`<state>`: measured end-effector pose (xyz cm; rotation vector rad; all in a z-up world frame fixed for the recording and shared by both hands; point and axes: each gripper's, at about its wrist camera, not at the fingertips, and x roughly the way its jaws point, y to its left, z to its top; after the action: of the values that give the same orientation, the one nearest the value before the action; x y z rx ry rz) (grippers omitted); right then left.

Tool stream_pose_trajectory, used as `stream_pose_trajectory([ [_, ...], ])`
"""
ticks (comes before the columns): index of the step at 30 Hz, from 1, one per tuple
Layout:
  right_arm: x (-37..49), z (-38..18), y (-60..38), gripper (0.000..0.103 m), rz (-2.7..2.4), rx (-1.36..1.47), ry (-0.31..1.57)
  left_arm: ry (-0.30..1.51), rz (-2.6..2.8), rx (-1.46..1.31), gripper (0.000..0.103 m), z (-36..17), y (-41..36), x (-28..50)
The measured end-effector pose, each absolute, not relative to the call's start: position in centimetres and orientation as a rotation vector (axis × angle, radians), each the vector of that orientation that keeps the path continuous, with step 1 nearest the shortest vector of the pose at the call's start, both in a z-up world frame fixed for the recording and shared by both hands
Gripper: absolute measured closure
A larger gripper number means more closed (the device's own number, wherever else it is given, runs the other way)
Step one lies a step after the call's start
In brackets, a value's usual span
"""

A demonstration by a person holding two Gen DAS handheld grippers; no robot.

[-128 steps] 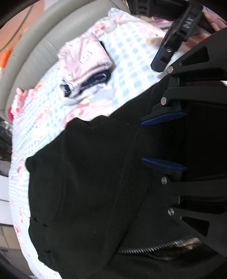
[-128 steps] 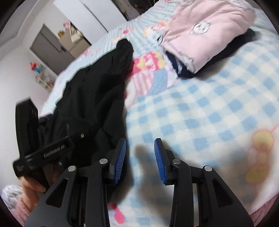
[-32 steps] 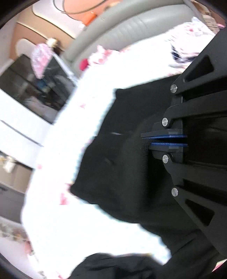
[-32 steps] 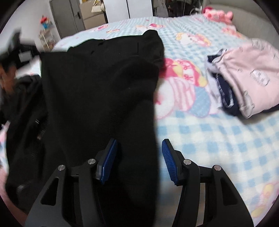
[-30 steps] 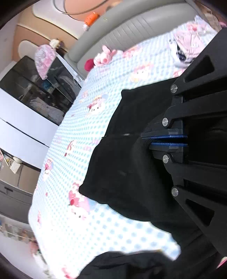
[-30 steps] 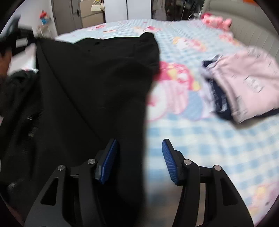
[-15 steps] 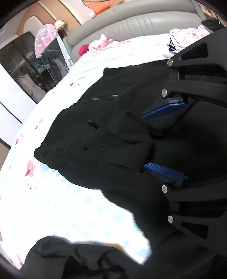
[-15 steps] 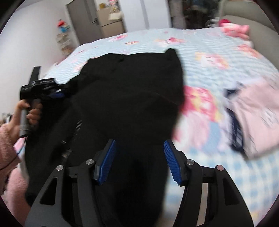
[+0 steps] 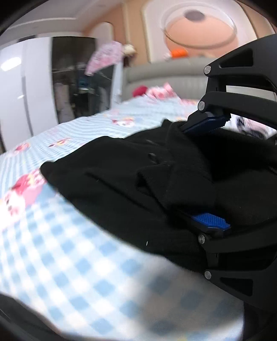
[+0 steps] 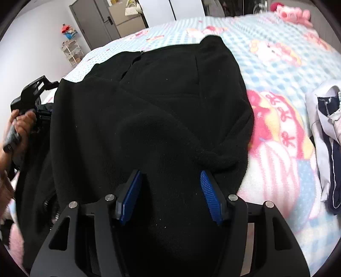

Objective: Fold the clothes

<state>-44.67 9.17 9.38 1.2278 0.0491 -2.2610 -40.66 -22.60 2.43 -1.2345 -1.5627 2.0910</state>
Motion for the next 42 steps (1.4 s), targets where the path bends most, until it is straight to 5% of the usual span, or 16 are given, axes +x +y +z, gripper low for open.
stream_pose_trajectory([
  [4, -45.5, 8.6, 9.1, 0.044, -2.254, 1.231, 0.016, -1.675, 2.042, -1.104, 0.035, 1.7, -23.4, -39.6],
  [8, -45.7, 8.4, 9.1, 0.043, -2.259, 1.230, 0.031, -1.727, 1.996, -0.939, 0.020, 1.3, -23.8, -38.6],
  [16, -45.9, 8.4, 8.6, 0.042, -2.258, 1.230, 0.048, -1.482, 2.178, -1.344, 0.026, 1.2, -19.1, -41.7],
  [17, -45.9, 8.4, 8.5, 0.042, -2.260, 1.229, 0.053, -1.391, 2.248, -1.442, 0.058, 1.5, -18.3, -42.4],
  [18, -45.9, 8.6, 8.4, 0.042, -2.267, 1.228, 0.060, -1.252, 2.353, -1.556, 0.076, 1.6, -17.4, -43.2],
  [19, -45.8, 8.7, 8.4, 0.043, -2.274, 1.227, 0.067, -1.073, 2.453, -1.632, 0.082, 2.2, -16.2, -43.9],
  [23, -45.4, 10.3, 8.4, 0.044, -2.343, 1.190, 0.083, 0.054, 2.812, -1.470, 0.084, 7.8, -8.3, -43.7],
  [26, -45.6, 10.9, 8.7, 0.044, -2.388, 1.168, 0.060, 0.711, 2.791, -1.401, 0.072, 6.5, -3.8, -43.1],
  [27, -45.9, 10.6, 8.7, 0.044, -2.389, 1.187, 0.063, 0.786, 2.774, -1.412, 0.068, 6.1, -3.5, -43.1],
  [30, -46.7, 9.8, 8.5, 0.044, -2.385, 1.246, 0.081, 0.314, 2.768, -1.624, 0.056, 5.2, -8.1, -43.3],
  [31, -46.8, 9.8, 8.5, 0.044, -2.382, 1.254, 0.094, 0.062, 2.777, -1.637, 0.041, 5.6, -10.4, -42.9],
  [32, -46.9, 9.7, 8.3, 0.044, -2.375, 1.265, 0.115, -0.190, 2.770, -1.639, 0.037, 6.1, -12.8, -42.5],
  [35, -46.3, 9.9, 9.0, 0.044, -2.363, 1.286, 0.162, -0.693, 2.662, -1.559, 0.040, 6.6, -17.0, -41.6],
  [42, -47.6, 13.6, 10.8, 0.044, -2.331, 1.234, -0.061, -1.149, 2.299, -1.472, 0.040, 4.1, -17.2, -41.4],
])
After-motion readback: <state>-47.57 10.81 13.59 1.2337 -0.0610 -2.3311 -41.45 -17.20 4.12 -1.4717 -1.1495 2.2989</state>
